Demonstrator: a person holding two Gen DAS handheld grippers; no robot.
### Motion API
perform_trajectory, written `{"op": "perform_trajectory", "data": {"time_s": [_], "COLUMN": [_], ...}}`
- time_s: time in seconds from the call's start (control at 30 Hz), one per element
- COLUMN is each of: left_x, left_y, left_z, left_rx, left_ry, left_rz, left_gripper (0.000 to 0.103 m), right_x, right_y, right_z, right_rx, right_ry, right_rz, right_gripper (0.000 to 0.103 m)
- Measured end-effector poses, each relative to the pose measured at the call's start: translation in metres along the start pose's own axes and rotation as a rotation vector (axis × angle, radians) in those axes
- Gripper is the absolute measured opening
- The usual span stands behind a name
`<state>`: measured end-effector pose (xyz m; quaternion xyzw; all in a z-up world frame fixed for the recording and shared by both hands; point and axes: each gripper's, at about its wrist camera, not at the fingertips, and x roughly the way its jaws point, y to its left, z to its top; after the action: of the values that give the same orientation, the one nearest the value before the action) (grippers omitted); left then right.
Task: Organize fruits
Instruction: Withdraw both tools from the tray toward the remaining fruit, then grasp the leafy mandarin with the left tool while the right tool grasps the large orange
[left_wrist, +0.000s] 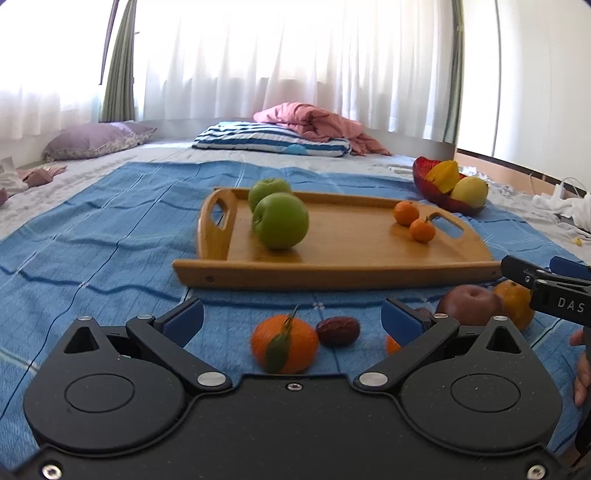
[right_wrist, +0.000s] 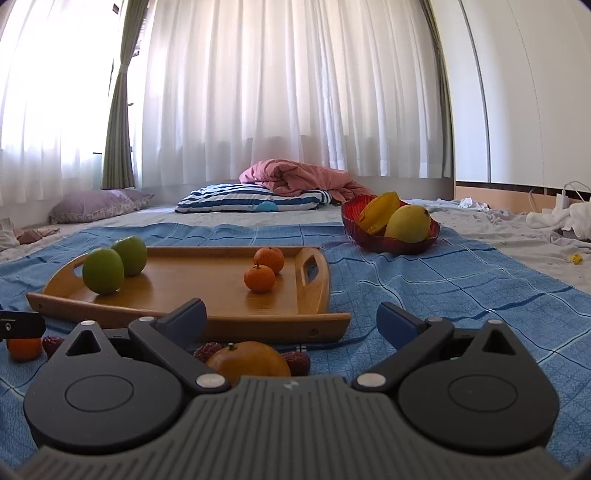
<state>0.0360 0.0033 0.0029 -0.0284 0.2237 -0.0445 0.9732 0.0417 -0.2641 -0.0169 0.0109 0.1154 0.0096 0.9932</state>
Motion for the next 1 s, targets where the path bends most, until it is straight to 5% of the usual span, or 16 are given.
{"op": "perform_trajectory", "data": {"time_s": [0.4, 0.63, 0.8, 1.0], "left_x": [0.002, 0.004, 0.005, 0.004], "left_y": [0.007, 0.004, 0.005, 0.005], "left_z": [-0.011, -0.015, -0.017, -0.016], "left_rx": [-0.031, -0.021, -0.020, -0.019], "left_ry": [0.006, 0.021, 0.034, 0.038], "left_rz": [0.006, -0.007, -0.011, -0.012], "left_gripper": [0.098, 0.078, 0.068, 0.059], "right_x": [-0.011, -0.013, -0.019, -0.028], "right_y": [0.001, 0.005, -0.006, -0.003], "right_z": [-0.014, -0.019, -0.023, -0.025], "right_rx": [0.010, -0.021, 0.070, 0.026], "right_ry": [-0.024, -0.019, -0.002, 0.021], "right_rz": [0.030, 0.049, 0.079, 0.068], "right_gripper": [0.103, 0.103, 0.093, 0.079]}}
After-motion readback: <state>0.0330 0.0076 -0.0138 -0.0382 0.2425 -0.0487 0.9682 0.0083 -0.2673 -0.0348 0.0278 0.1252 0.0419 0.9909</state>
